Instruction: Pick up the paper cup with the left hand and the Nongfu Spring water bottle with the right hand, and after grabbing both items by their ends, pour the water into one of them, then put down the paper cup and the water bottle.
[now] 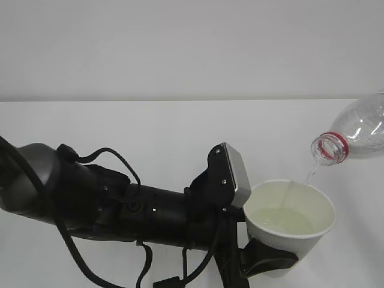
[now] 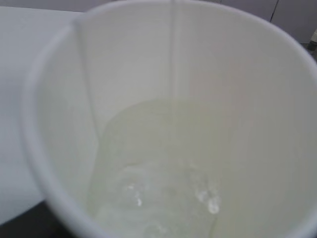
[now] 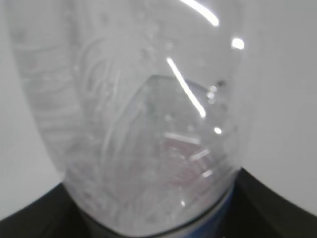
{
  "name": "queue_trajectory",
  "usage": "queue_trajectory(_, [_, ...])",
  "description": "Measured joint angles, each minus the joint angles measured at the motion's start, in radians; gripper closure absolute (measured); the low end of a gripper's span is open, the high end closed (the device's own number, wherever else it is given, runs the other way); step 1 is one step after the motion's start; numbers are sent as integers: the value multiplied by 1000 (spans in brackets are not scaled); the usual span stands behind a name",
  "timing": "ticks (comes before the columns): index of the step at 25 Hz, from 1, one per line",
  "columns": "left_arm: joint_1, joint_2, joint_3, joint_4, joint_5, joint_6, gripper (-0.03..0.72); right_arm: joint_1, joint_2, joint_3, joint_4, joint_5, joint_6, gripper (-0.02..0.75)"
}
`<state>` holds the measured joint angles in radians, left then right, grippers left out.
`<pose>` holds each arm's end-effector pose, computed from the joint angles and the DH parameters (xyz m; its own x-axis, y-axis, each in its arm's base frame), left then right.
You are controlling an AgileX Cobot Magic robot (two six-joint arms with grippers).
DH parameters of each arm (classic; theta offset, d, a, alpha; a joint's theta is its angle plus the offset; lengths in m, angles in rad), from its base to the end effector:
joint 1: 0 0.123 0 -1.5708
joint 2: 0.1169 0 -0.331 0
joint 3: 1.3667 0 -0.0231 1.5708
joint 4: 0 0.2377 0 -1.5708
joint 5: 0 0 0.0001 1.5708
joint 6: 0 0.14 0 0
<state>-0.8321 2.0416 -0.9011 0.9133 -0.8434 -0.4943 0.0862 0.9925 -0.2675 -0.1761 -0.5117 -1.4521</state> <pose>0.2235 -0.3683 0.1539 -0.0819 0.3474 -0.9341 0.9953 0.0769 -0.0586 0.1938 0.0288 0.2779 0.1750 -0.9843 0.0236 -0.1258 -0.0461 -0.9910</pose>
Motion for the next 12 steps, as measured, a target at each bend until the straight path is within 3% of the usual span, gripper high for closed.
queue_trajectory(12, [0, 0, 0, 2, 1, -1, 198, 0, 0, 0, 0, 0, 0, 251])
